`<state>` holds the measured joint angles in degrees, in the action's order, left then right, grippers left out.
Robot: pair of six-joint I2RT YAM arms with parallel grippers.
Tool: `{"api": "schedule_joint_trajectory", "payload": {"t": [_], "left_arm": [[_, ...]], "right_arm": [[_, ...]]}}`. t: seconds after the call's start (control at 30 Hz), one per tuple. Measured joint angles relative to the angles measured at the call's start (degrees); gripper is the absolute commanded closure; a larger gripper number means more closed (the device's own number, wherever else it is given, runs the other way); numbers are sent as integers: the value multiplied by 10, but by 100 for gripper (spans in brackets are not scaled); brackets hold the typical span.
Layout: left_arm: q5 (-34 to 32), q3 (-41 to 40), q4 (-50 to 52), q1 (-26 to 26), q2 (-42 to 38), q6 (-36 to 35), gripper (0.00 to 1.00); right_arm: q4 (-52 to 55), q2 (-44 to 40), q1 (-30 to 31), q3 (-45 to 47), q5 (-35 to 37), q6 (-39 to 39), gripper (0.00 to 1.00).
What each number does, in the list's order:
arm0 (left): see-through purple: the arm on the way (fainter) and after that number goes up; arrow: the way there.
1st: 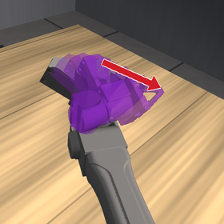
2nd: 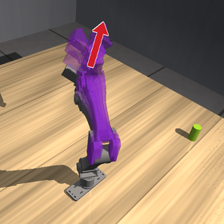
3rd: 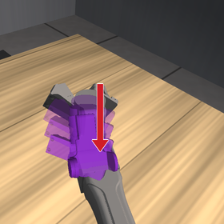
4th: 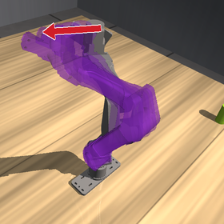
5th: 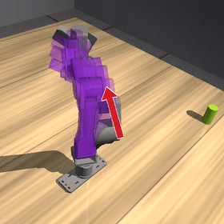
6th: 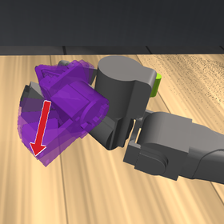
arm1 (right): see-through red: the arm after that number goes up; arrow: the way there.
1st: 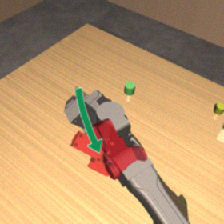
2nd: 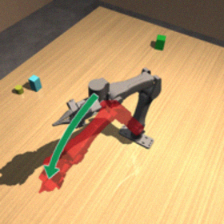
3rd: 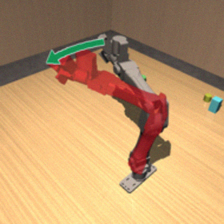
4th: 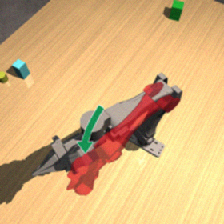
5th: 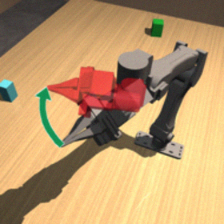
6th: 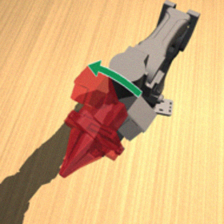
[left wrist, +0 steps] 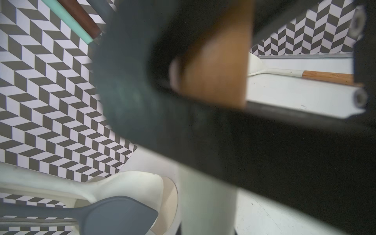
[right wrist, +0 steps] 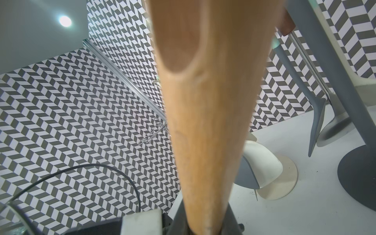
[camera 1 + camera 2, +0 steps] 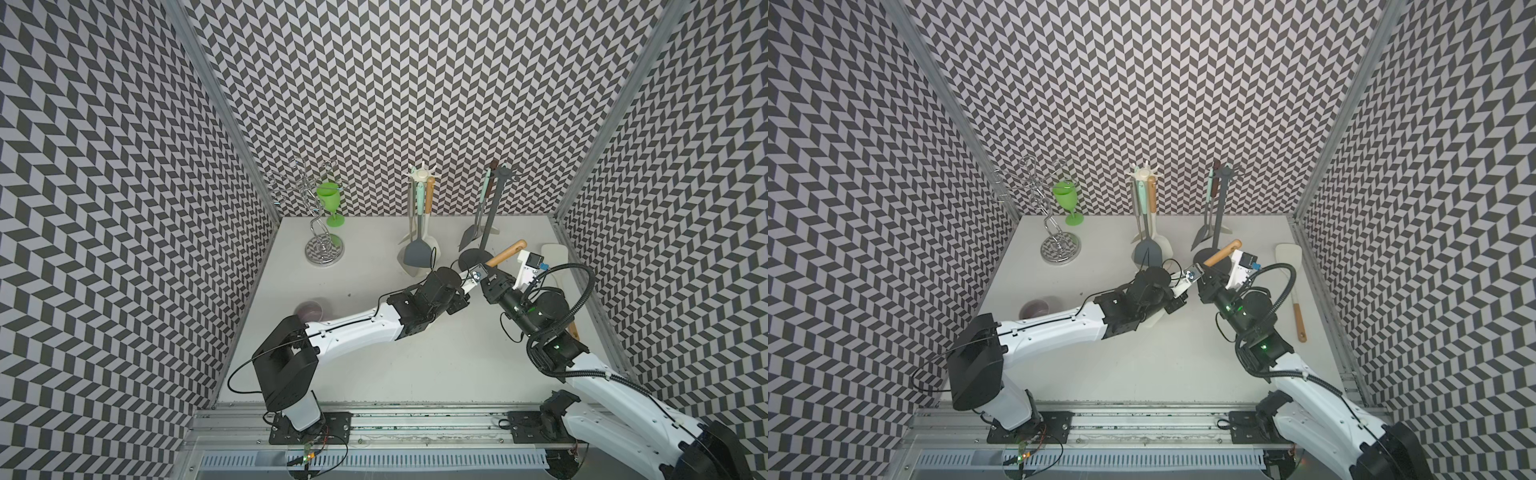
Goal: Take the spatula off the kitchen utensil rack
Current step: Place the spatula at the center of the board.
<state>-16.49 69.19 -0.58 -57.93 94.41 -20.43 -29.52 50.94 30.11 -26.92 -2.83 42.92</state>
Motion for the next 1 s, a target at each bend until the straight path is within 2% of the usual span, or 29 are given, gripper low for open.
{"api": "schedule_joint_trajectory", "payload": {"t": [0.1, 0.17, 0.3, 0.53, 0.6, 0.7, 0.9, 1.0], "left_arm": [[10, 0, 5, 6, -1, -10, 100], [9, 0, 8, 11, -4, -20, 100], [9, -18, 26, 49, -39, -28, 100], [20, -94, 23, 118, -108, -24, 100], [23, -116, 21, 125, -113, -25, 100], [28, -140, 20, 135, -110, -24, 100], [38, -157, 13, 141, -105, -20, 100], [42, -160, 8, 140, -105, -20, 100]], "right_arm": [[7, -1, 0, -1, 1, -15, 73], [27, -4, 1, -5, 4, -41, 52], [93, -11, 0, -38, 6, -119, 35], [233, -7, 4, -174, 7, -251, 26], [267, 2, 4, -216, 10, -296, 27], [306, 25, 4, -270, 16, -367, 34], [369, 92, 5, -349, 18, -550, 34], [389, 121, 5, -366, 17, -652, 29]]}}
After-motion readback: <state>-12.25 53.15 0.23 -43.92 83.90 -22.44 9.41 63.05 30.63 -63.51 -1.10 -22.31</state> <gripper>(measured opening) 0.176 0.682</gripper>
